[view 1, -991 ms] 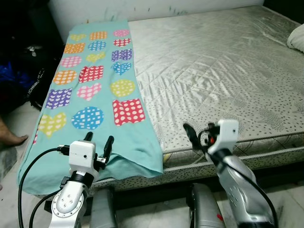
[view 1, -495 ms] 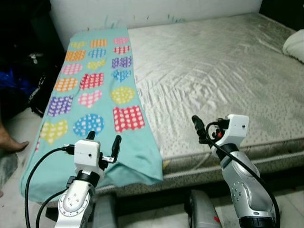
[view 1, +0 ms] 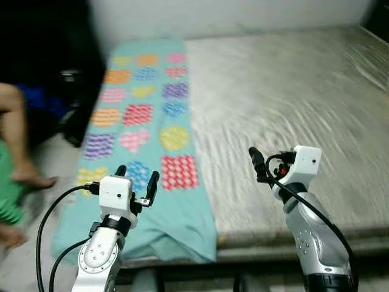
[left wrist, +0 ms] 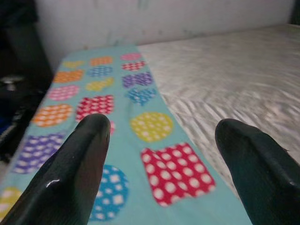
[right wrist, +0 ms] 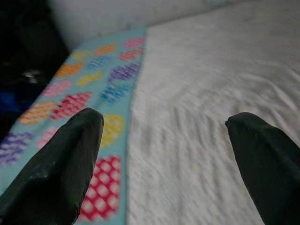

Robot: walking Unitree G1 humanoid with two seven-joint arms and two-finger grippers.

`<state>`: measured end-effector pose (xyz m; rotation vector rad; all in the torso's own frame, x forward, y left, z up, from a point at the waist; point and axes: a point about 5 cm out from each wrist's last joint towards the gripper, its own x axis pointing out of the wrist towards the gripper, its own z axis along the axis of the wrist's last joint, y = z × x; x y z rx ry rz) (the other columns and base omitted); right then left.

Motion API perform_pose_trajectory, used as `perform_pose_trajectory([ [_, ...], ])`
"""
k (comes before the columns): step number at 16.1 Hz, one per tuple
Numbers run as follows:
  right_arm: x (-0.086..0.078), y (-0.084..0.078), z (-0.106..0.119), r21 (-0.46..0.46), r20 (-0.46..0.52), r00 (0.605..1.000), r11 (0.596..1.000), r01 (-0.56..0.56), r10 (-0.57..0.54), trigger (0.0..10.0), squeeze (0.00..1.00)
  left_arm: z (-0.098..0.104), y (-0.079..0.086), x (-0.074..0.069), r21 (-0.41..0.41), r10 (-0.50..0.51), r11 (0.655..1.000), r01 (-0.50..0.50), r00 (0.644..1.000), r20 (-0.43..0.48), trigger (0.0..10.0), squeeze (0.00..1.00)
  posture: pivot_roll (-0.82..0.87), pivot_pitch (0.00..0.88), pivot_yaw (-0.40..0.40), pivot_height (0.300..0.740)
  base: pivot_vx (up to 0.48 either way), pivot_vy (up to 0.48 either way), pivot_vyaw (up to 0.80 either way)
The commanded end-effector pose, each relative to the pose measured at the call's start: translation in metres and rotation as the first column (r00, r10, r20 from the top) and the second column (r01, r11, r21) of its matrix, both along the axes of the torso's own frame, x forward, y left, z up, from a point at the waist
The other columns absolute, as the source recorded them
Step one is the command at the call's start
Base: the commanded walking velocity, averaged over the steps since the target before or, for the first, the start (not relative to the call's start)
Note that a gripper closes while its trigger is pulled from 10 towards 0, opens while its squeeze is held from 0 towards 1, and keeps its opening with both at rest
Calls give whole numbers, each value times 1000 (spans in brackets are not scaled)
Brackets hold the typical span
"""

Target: Clean up the room

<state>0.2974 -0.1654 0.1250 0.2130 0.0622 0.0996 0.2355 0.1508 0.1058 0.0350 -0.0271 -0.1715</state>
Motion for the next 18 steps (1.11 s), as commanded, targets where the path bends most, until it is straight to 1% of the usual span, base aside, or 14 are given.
perform_pose_trajectory([
  [1, 3, 1, 1, 1, 3, 1000, 1000, 3, -3, 10000, 0, 1, 1, 0, 12, -12, 1000, 12, 1000, -4, 10000, 0, -100, 0, 51, 740, 0, 0, 0],
  [6, 8, -3, 4, -9, 17, 1000, 1000, 22, -21, 10000, 0, 1, -3, 0, 10, -39, 999, 39, 999, -2, 10000, 0, -99, 0, 52, 740, 0, 0, 0],
  [9, 8, -6, 3, -19, 16, 999, 999, 44, -44, 10000, 0, 1, -5, 0, 15, -37, 999, 37, 999, -4, 10000, 0, -98, 0, 48, 740, 0, 0, 0],
  [10, 8, -11, 2, -34, 18, 997, 996, 81, -80, 10000, 0, 0, -5, 0, 18, -31, 999, 31, 1000, -3, 10000, 0, -99, 0, 47, 740, 0, 0, 0],
  [12, 9, -15, 2, -48, 23, 995, 994, 103, -102, 10000, 0, 0, -4, 1, 19, -21, 1000, 21, 1000, -2, 10000, 0, -99, 0, 49, 740, 0, 0, 0],
  [14, 9, -17, 0, -50, 22, 993, 992, 115, -114, 10000, 0, 1, -5, 2, 15, -17, 1000, 17, 1000, 0, 10000, 0, -99, 0, 51, 740, 0, 0, 0],
  [15, 8, -17, -1, -57, 21, 993, 991, 118, -117, 10000, 0, -1, -5, 2, -6, -13, 1000, 13, 1000, -13, 10000, 0, -99, 0, 53, 740, 0, 0, 0],
  [16, 7, -17, -1, -59, 22, 993, 991, 118, -117, 10000, 0, -1, -5, 2, -10, -11, 1000, 11, 1000, -15, 10000, 0, -99, 0, 53, 740, 0, 0, 0],
  [18, 3, -18, -4, -62, 36, 990, 989, 135, -133, 10000, 0, -3, -4, 3, -14, 3, 1000, -3, 1000, -27, 10000, 0, -96, 0, 50, 740, 0, 0, 0],
])
